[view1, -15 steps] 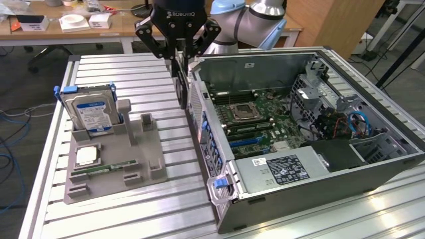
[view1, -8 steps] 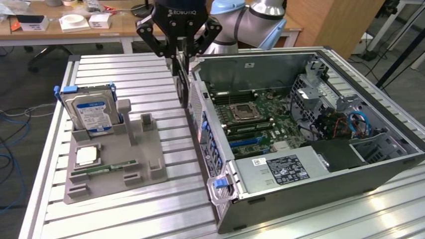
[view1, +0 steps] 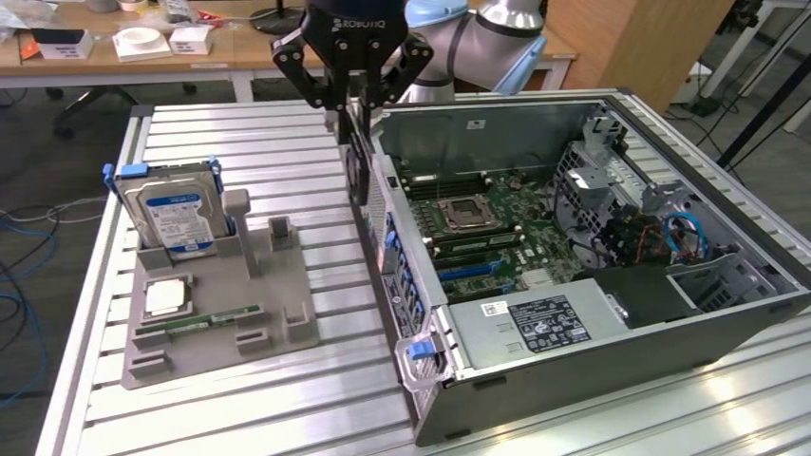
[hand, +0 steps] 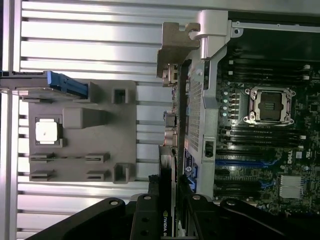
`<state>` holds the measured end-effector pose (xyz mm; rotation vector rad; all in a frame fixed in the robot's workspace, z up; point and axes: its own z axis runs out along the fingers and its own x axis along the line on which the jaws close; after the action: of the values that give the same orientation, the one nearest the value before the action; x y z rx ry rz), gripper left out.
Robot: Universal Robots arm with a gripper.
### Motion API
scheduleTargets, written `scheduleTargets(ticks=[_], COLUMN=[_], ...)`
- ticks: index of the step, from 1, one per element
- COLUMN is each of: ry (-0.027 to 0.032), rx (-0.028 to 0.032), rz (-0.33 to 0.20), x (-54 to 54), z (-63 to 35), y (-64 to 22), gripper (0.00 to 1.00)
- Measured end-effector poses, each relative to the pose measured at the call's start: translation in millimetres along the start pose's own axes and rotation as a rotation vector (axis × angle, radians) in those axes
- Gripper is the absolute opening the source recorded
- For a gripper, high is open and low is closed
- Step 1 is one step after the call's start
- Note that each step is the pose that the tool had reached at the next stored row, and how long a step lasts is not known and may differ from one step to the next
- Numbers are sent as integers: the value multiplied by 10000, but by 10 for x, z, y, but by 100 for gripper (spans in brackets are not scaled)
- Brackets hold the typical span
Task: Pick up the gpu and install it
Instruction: 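Pick up the gpu and move the gpu toward the slot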
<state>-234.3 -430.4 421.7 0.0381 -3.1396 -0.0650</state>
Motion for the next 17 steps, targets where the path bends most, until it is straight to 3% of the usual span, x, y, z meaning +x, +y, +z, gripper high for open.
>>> scheduleTargets(ticks=[17], ry=[0], rx=[0], rz=[1], x=[-137], z=[0], y=[-3], gripper=[26])
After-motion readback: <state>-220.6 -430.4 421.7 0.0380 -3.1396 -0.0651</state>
